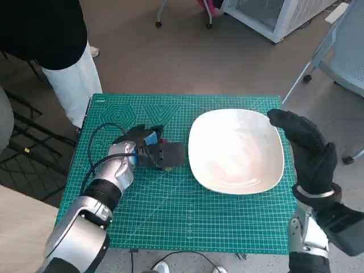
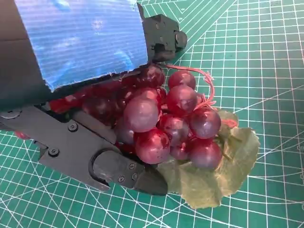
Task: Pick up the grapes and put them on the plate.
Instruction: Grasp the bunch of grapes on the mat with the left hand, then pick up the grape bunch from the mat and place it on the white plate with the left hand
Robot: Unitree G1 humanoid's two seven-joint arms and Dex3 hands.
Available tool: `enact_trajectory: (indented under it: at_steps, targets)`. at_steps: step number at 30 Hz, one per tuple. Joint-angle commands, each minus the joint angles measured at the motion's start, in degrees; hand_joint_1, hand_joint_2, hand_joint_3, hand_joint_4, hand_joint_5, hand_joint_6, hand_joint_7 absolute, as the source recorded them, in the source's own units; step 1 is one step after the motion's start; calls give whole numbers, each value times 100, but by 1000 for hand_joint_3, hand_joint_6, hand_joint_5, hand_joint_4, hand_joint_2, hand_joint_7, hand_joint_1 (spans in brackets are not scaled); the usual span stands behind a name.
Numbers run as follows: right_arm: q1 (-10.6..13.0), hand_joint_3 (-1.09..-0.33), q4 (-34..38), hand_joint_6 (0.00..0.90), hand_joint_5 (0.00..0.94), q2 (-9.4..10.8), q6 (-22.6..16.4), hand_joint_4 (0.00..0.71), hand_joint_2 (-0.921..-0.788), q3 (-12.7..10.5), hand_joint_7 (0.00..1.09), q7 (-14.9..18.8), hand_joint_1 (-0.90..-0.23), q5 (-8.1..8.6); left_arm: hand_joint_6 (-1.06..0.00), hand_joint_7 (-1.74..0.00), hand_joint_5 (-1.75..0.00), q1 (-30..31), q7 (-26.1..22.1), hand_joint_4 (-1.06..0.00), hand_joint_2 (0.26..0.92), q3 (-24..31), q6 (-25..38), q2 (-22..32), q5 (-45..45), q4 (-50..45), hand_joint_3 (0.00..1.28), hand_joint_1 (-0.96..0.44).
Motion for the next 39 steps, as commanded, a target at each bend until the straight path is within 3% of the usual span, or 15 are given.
enact_trajectory:
  at_steps: [1,6,9,12,14,16,20,22,26,39]
  targets:
    - [68,-691,68,-1,0,-30,102,194,-921,5,364,42,-564,9,-147,-26,1,183,8,1,720,-52,-64,-100,-92,204,2,-507]
    - [54,-691,71,-1,0,-28,103,194,-921,6,365,29,-564,-9,-195,-39,-7,173,78,-26,720,-42,-120,-101,-159,259,2,-475]
    - [51,-691,67,-1,0,-25,99,195,-921,8,365,21,-562,-20,-303,-53,-34,180,168,-173,717,-33,-183,-99,-182,279,2,-393]
    - [46,-691,67,-1,0,-21,94,195,-921,10,365,23,-560,-20,-512,-90,-467,215,334,-364,733,-52,-283,-89,-164,276,2,-275]
    - [39,-691,73,-1,0,-21,88,195,-921,10,366,23,-559,-22,-644,-125,-816,246,467,-475,777,-90,-347,-78,-127,263,8,-103]
    - [35,-691,74,-1,0,-20,82,195,-921,10,366,19,-559,-27,-711,-271,-974,290,639,-622,837,-148,-410,-64,-73,230,13,90]
    - [22,-690,88,-1,1,-19,72,196,-921,6,367,18,-561,-28,-686,-785,-1070,351,883,-788,887,-255,-482,-37,-2,152,19,56]
    - [11,-690,103,-1,1,-17,65,196,-921,4,367,19,-562,-29,-671,-920,-1086,369,944,-814,897,-297,-505,-14,12,98,20,25]
    - [-15,-689,118,-1,1,-9,62,196,-921,6,368,-6,-563,-52,-658,-1020,-1103,406,995,-813,908,-354,-517,41,18,-42,20,7]
    - [-89,-687,157,-1,1,13,81,197,-921,10,371,-19,-567,-51,-644,-1093,-1207,446,986,-702,920,-407,-517,129,-20,-223,55,0]
